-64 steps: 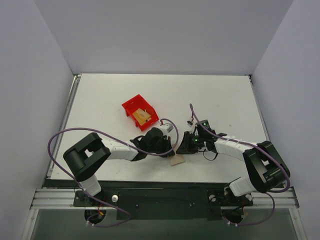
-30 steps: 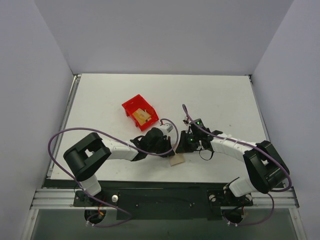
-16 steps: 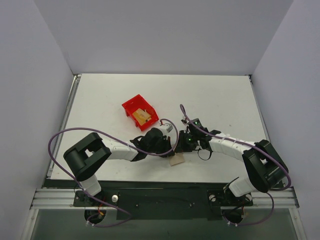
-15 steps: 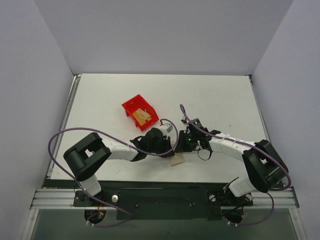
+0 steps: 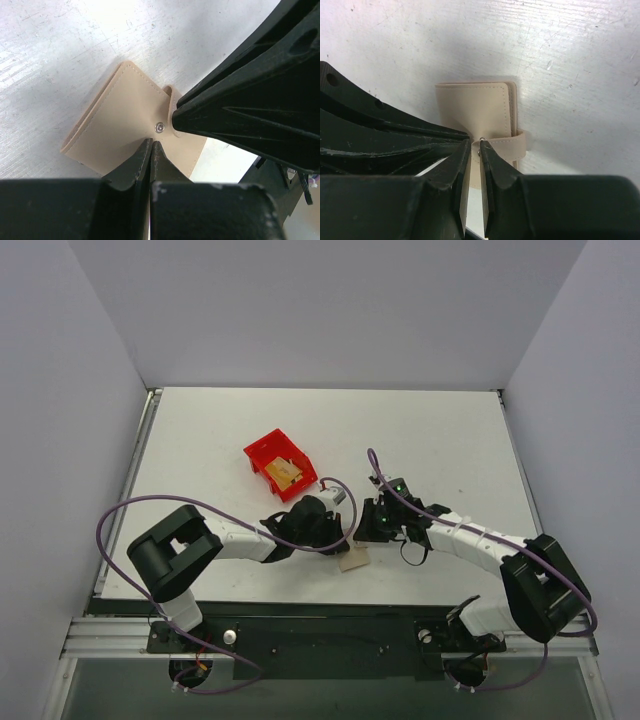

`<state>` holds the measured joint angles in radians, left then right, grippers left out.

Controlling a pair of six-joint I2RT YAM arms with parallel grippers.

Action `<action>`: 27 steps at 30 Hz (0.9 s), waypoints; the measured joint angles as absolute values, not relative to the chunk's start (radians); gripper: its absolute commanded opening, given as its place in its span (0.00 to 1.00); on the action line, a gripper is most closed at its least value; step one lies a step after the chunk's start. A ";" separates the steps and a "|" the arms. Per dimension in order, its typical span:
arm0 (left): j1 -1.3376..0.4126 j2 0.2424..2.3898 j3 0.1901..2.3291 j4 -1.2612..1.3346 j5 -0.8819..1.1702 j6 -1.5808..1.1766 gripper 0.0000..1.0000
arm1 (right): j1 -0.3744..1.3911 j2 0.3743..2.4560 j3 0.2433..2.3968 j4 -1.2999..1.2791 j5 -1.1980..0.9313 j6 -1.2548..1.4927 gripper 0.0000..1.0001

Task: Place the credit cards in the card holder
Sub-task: Close the card holder at the center of the board.

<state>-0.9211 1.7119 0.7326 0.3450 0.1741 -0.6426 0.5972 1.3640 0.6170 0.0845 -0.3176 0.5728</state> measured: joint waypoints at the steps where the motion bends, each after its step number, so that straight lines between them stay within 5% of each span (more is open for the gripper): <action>1: -0.921 1.712 0.733 0.345 0.175 -0.643 0.03 | 0.597 1.365 0.617 0.083 -0.317 0.573 0.10; 27: -0.920 1.715 0.733 0.351 0.180 -0.643 0.03 | 0.597 1.369 0.596 0.075 -0.318 0.574 0.10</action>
